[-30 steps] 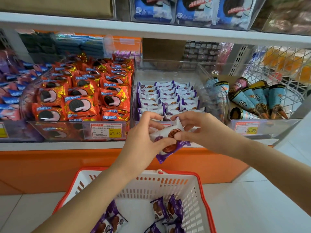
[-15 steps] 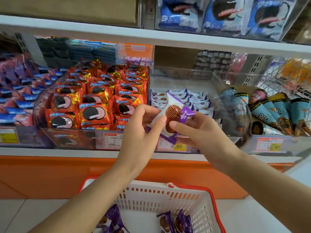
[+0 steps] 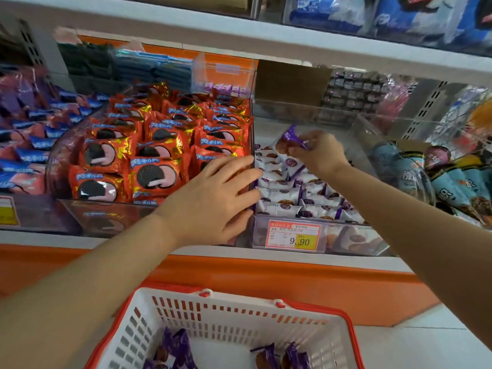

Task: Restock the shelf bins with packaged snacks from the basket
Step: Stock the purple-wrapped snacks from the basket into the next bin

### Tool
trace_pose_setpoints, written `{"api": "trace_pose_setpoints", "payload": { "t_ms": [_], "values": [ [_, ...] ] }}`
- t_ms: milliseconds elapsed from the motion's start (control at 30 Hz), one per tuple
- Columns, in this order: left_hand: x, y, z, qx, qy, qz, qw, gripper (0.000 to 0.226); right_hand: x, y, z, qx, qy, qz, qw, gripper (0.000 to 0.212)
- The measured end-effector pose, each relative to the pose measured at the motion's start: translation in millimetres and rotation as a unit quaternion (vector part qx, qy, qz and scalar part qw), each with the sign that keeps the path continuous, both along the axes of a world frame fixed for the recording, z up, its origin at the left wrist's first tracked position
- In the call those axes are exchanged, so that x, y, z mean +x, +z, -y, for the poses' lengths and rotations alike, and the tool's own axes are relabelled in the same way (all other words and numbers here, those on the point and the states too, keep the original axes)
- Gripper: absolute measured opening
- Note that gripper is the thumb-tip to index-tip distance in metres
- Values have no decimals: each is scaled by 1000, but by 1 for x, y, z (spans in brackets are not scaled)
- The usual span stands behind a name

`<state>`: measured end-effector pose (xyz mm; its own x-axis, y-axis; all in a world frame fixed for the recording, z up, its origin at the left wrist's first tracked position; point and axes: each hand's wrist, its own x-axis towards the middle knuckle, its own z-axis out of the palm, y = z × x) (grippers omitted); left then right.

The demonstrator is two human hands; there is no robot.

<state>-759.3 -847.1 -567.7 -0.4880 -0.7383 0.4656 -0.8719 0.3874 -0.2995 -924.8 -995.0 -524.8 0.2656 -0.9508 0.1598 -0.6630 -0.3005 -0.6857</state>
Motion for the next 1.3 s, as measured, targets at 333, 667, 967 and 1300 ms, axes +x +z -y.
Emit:
{"api": "trace_pose_setpoints", "payload": {
  "t_ms": [333, 667, 967, 1300],
  "values": [
    [2, -5, 2, -12, -12, -10, 1000, 33, 17, -18, 33, 11, 8, -77, 997, 54],
    [2, -7, 3, -25, -24, -19, 999, 30, 28, -11, 43, -113, -15, 72, 991, 36],
    [2, -7, 3, -29, -30, -22, 999, 30, 51, -18, 48, -100, 141, -155, 973, 47],
    [2, -8, 2, -31, -33, -28, 999, 30, 52, -4, 59, -132, 106, -312, 935, 73]
  ]
}}
